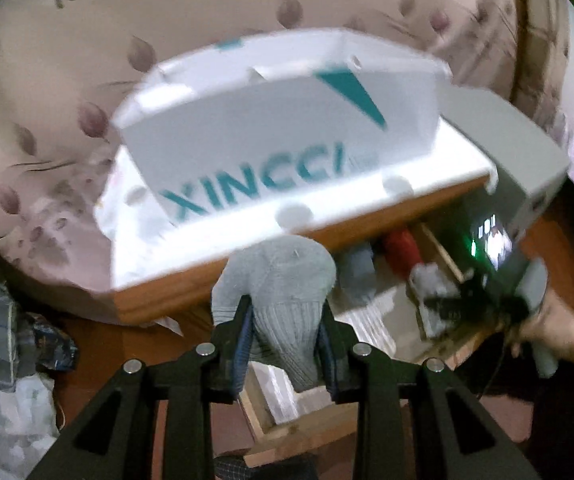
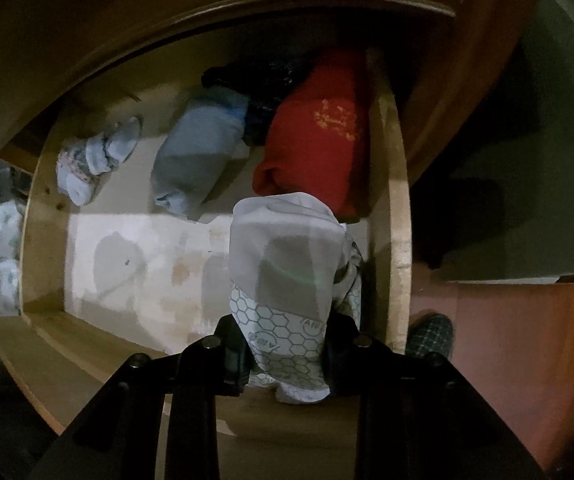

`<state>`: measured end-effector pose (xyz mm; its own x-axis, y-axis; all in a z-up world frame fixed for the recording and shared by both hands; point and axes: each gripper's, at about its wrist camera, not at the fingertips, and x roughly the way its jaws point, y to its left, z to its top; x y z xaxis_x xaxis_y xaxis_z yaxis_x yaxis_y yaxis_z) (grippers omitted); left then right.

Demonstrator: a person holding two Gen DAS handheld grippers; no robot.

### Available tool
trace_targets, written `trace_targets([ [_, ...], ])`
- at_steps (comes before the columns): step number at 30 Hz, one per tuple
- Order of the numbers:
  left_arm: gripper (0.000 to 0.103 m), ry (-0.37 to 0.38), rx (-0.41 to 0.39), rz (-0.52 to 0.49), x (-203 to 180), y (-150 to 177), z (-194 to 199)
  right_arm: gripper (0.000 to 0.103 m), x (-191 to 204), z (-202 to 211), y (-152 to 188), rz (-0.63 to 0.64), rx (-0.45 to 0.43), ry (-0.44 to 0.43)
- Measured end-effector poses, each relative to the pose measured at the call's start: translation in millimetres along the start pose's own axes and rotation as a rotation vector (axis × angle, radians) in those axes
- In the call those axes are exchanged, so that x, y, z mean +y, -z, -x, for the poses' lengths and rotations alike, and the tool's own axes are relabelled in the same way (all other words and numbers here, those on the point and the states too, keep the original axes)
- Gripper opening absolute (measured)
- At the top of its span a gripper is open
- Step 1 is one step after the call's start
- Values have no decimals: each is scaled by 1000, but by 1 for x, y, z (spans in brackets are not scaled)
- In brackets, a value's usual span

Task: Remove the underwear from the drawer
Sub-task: 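Lift the grey sock with the left gripper and release it into the white box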

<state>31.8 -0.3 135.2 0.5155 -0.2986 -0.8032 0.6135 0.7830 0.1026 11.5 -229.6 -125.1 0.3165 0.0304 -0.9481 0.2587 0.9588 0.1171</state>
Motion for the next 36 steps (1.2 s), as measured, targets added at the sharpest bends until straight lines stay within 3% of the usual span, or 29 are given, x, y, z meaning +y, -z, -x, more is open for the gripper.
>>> trace_targets([
  [4, 30, -45, -22, 55, 14, -30, 22, 26, 3, 0, 0, 14, 0, 19],
  [11, 30, -113, -114, 64, 27, -92, 62, 26, 5, -2, -1, 19, 11, 28],
  [15, 30, -143, -113, 72, 32, -125, 64, 26, 6, -3, 0, 21, 14, 32],
  [26, 30, -151, -83, 131, 49, -188, 18, 26, 7, -4, -2, 20, 23, 27],
  [33, 30, -108, -4, 94, 36, -190, -35, 26, 7, -5, -2, 25, 31, 20],
  [36, 31, -123, 14, 68, 30, -186, -51, 26, 7, -6, -2, 24, 34, 17],
])
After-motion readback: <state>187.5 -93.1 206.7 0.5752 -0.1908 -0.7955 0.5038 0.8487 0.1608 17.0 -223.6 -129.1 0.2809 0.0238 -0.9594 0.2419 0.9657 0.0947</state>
